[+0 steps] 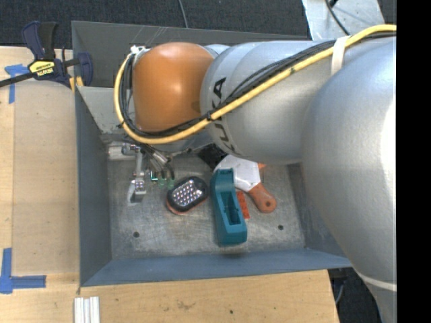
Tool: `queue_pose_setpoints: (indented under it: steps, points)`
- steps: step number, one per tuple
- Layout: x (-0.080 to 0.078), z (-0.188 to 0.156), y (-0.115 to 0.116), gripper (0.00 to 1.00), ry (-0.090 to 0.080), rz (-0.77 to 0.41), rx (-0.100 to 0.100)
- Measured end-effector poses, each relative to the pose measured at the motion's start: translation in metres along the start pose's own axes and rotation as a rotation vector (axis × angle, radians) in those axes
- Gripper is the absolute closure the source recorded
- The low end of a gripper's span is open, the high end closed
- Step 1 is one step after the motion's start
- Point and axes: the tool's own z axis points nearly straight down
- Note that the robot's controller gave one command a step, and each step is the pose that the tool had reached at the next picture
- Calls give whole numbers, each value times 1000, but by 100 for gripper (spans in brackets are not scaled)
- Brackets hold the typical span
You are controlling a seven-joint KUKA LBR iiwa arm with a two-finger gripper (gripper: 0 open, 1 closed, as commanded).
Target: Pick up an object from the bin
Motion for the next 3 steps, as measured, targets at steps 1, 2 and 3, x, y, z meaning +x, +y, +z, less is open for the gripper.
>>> queue_pose_setpoints:
  steps: [1,2,3]
  points:
    - [-1,-2,0,0,-3,1,-1]
    - [14,-40,-35,0,-2,44,0]
    - [2,-51,-46,0,-18,121,-5]
